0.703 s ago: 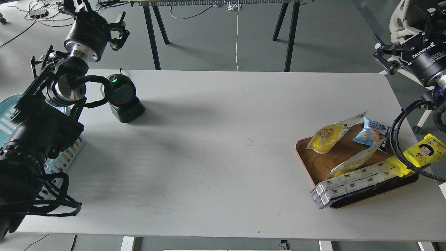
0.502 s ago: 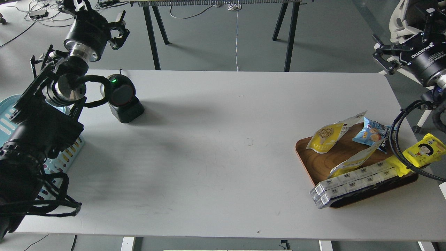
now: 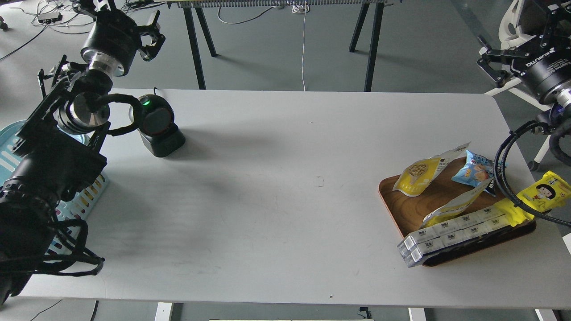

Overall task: Scan snack and place in basket
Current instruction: 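Move the right gripper toward the wooden tray of snacks, then lower the right gripper and grasp the yellow snack packet on the tray, then lift the yellow packet and carry it toward the barcode scanner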

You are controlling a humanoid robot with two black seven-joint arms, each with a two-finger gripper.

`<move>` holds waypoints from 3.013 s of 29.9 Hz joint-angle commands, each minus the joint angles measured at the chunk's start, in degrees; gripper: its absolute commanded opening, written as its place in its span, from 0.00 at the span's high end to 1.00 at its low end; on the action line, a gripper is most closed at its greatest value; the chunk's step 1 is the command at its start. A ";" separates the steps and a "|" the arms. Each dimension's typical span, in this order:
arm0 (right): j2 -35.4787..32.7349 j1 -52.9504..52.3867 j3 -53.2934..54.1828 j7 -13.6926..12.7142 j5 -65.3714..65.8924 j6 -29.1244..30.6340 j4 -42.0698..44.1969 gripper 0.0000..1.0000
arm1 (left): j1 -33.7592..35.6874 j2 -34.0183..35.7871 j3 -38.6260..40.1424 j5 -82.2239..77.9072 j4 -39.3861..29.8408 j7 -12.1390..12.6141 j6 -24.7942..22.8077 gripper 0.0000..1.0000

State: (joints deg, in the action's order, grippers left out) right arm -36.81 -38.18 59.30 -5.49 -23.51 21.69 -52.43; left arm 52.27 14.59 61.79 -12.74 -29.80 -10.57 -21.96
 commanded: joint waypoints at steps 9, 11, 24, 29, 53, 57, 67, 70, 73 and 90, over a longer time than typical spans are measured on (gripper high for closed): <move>-5.62 -4.70 -11.03 -0.40 -0.31 -1.65 -1.35 0.01 | -0.23 -0.09 -0.09 -0.09 -2.72 0.02 -0.10 0.00; -8.52 -8.12 -15.77 -0.49 -0.40 -3.23 -3.46 0.01 | -0.15 -0.18 0.00 0.00 -2.81 -0.07 -0.10 0.00; -17.50 -66.17 -79.91 -3.30 -0.22 -6.75 -17.77 0.01 | -0.50 0.44 0.44 0.00 -4.39 -0.07 -0.27 0.00; -8.47 -93.27 -105.15 -3.74 -1.62 -7.19 -24.11 0.01 | -0.76 0.70 0.70 -0.09 -4.39 -0.07 -1.06 0.00; -1.68 -77.15 -112.75 -12.09 -19.39 -37.86 -40.21 0.08 | -0.94 0.53 0.17 0.00 -4.39 -0.16 -1.06 0.00; -1.68 -71.26 -107.66 -12.09 -18.51 -39.97 -38.97 0.17 | -1.03 0.53 0.00 0.00 -4.39 -0.07 -0.97 0.00; -3.34 -65.27 -100.97 -14.90 -17.19 -44.54 -38.97 0.80 | -1.47 0.53 0.00 -0.09 -4.39 -0.16 -0.80 0.00; -4.32 -64.74 -99.21 -16.47 -16.92 -46.12 -39.06 1.00 | -1.55 0.53 0.00 -0.09 -4.30 -0.07 -0.80 0.00; -5.02 -63.86 -98.68 -18.95 -16.66 -46.30 -38.97 1.00 | -1.82 0.53 0.00 -0.09 -4.30 -0.15 -0.71 0.00; -11.51 -63.94 -92.63 -19.56 -16.04 -46.74 -40.46 1.00 | -1.82 0.53 0.00 -0.09 -4.30 -0.07 -0.71 0.00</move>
State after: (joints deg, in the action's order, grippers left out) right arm -45.22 -101.15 -36.30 -24.69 -39.42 -24.60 -91.79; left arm 50.39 15.12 61.78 -12.84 -34.09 -10.65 -22.67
